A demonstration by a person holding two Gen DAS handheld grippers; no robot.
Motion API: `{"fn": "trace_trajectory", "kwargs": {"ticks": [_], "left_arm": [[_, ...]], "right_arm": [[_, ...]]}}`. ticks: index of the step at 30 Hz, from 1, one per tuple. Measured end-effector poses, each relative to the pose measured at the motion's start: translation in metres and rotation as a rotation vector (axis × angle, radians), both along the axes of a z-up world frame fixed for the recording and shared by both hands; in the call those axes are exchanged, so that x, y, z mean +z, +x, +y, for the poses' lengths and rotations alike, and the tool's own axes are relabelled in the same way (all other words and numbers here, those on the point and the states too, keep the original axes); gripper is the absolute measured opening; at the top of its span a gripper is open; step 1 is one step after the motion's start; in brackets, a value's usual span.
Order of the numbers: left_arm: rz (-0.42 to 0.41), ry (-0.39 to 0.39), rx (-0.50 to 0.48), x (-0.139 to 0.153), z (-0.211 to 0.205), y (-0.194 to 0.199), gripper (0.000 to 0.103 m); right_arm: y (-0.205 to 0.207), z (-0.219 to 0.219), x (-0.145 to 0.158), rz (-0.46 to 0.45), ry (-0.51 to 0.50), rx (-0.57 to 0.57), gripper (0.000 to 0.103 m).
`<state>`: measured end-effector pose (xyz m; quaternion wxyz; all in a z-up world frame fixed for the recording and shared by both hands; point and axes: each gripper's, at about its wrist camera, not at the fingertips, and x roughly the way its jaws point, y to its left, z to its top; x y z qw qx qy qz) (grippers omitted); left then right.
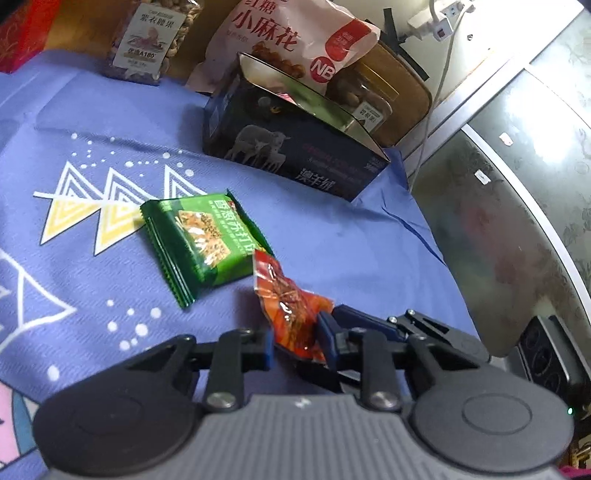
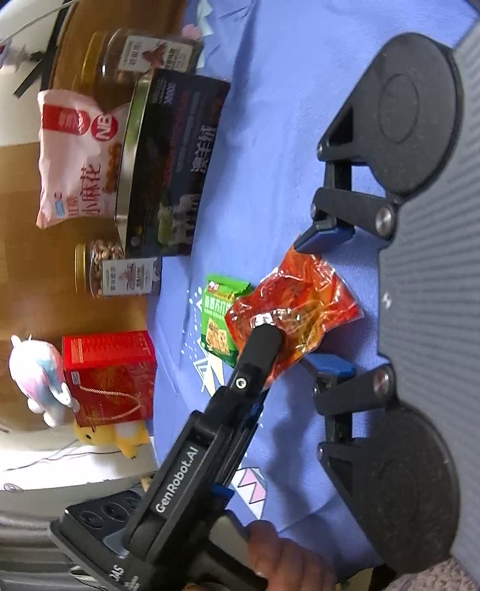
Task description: Organize snacks
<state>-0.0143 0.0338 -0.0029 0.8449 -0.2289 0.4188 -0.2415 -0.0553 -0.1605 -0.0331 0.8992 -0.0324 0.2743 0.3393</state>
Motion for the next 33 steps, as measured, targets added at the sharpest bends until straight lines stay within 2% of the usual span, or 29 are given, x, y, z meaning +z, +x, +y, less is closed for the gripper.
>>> {"fn": "trace_trajectory", "kwargs": {"ticks": [4, 5, 6, 8, 12, 14, 16, 19, 20, 21, 22, 23, 24, 29, 33], "left_arm": [[0.048, -0.055, 0.026, -0.007, 0.007, 0.009, 0.022], [0.065, -0.089, 0.030, -0.009, 0.011, 0.010, 0.022], [0.085, -0.126, 0.034, -0.012, 0.016, 0.012, 0.019], [0.134, -0.227, 0.039, -0.019, 0.027, 0.016, 0.016], [0.166, -0.385, 0.011, -0.024, 0.037, 0.019, 0.015], [0.155, -0.415, -0.015, -0.022, 0.035, 0.018, 0.015], [0.154, -0.412, -0.026, -0.021, 0.031, 0.018, 0.015], [0.160, -0.390, -0.024, -0.022, 0.026, 0.020, 0.015], [0.162, -0.384, -0.023, -0.022, 0.025, 0.021, 0.013], [0.162, -0.381, -0.028, -0.022, 0.024, 0.022, 0.013], [0.156, -0.369, -0.029, -0.021, 0.023, 0.022, 0.013], [0.149, -0.359, -0.035, -0.019, 0.021, 0.024, 0.013], [0.141, -0.352, -0.044, -0.017, 0.020, 0.024, 0.013], [0.100, -0.306, -0.062, -0.004, 0.015, 0.027, 0.015], [0.042, -0.262, -0.080, 0.020, 0.009, 0.034, 0.015]], "right_arm": [[-0.001, -0.002, 0.000, 0.000, 0.002, -0.021, 0.068], [-0.001, -0.004, 0.000, 0.000, 0.005, -0.028, 0.072], [-0.001, -0.005, 0.000, 0.000, 0.005, -0.042, 0.082], [0.002, -0.009, 0.000, 0.010, 0.015, -0.076, 0.088], [0.008, -0.017, 0.000, 0.052, 0.076, -0.085, 0.088], [0.008, -0.017, 0.000, 0.053, 0.077, -0.083, 0.088], [0.007, -0.015, 0.000, 0.048, 0.071, -0.078, 0.088], [0.005, -0.013, 0.001, 0.033, 0.064, -0.074, 0.077], [0.004, -0.013, 0.001, 0.029, 0.062, -0.070, 0.063], [0.003, -0.012, 0.001, 0.020, 0.055, -0.068, 0.044], [0.002, -0.010, 0.001, 0.010, 0.044, -0.065, 0.038], [0.000, -0.008, 0.001, 0.000, 0.033, -0.052, 0.028], [-0.001, -0.006, 0.001, -0.012, 0.012, -0.057, 0.023], [-0.002, -0.010, 0.004, -0.036, 0.019, -0.084, 0.018], [-0.001, -0.007, 0.015, -0.135, -0.031, -0.104, 0.018]]}}
